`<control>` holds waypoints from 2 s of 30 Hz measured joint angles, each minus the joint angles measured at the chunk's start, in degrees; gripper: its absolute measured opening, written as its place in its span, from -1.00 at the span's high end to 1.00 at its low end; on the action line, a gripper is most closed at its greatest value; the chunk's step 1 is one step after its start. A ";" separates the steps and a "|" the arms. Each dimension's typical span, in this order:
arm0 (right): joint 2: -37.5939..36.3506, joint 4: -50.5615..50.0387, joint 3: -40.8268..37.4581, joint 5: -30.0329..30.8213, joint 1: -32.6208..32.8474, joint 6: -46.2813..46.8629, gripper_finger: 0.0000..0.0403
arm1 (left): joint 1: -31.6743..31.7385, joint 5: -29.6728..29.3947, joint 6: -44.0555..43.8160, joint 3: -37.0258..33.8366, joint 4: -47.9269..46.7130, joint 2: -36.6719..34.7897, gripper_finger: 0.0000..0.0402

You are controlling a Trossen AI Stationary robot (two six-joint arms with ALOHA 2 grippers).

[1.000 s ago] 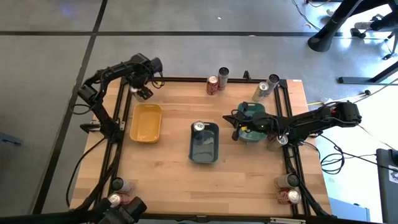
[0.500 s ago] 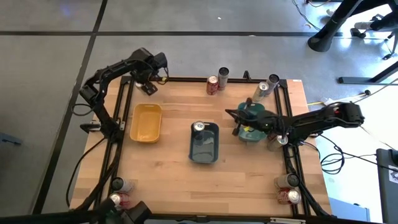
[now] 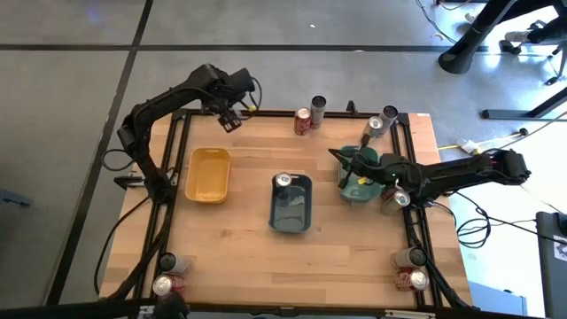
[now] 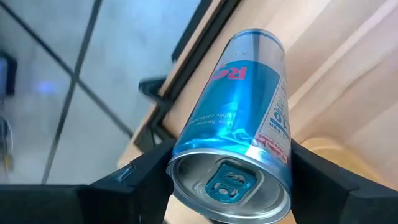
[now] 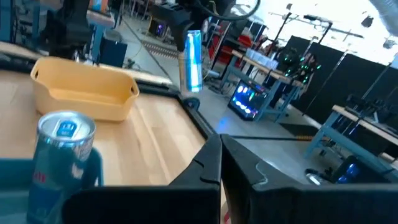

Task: Sort soda cans
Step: Put the blue soda can into blue bin

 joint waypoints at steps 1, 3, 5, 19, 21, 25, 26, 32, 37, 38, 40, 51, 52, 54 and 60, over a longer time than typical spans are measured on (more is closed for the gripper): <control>-0.97 -0.45 0.00 0.02 0.00 0.00 0.97 | -1.08 0.00 -0.11 1.00 0.24 0.00 -0.21; -2.76 -1.88 0.00 -0.06 0.00 -0.01 0.97 | -3.44 -0.02 -0.12 2.77 0.85 -0.02 -0.21; -4.06 -4.04 0.21 -1.07 0.00 -0.01 0.97 | -5.70 -0.05 -0.11 4.23 1.75 -0.02 -0.22; -5.24 -28.51 15.32 -6.73 -0.20 4.07 0.97 | -13.12 15.23 6.10 5.49 21.25 -0.09 -0.21; -5.21 -28.81 15.37 -9.04 -1.26 6.10 0.97 | -13.28 18.15 6.99 5.40 23.54 -0.09 -0.21; -4.70 -28.29 15.37 -11.62 -4.09 10.60 0.97 | -14.05 22.60 7.43 3.86 28.99 -0.09 -0.22; -4.62 -27.73 15.36 -11.64 -4.50 11.21 0.97 | -14.21 23.41 7.49 3.68 29.47 -0.09 -0.22; -2.62 -21.20 15.34 -12.20 -4.62 11.22 0.97 | -16.03 25.84 8.46 2.78 33.21 -0.07 -0.22; 1.65 -19.58 15.30 -10.96 -4.46 10.63 0.97 | -17.88 27.49 11.02 2.78 36.61 -0.09 -0.22; 2.47 -19.51 15.32 -10.71 -4.46 10.63 0.97 | -18.16 27.46 11.35 2.78 37.20 -0.09 -0.22; 4.03 -19.57 15.32 -10.62 -4.50 10.64 0.97 | -18.66 27.31 11.69 2.73 38.58 -0.09 -0.22; 8.02 -17.53 15.28 -11.72 -4.48 10.71 0.97 | -20.82 28.28 11.76 2.76 46.20 -0.09 -0.22; 8.31 -17.24 15.28 -11.72 -4.48 10.69 0.97 | -20.94 28.30 11.77 2.75 46.72 -0.08 -0.22; 8.49 -16.93 15.28 -11.70 -4.48 10.69 0.97 | -21.15 28.38 11.84 2.75 47.78 -0.07 -0.22; 5.66 -18.30 15.24 -11.57 -4.48 10.69 0.97 | -21.63 28.69 10.35 2.79 47.71 -0.07 -0.22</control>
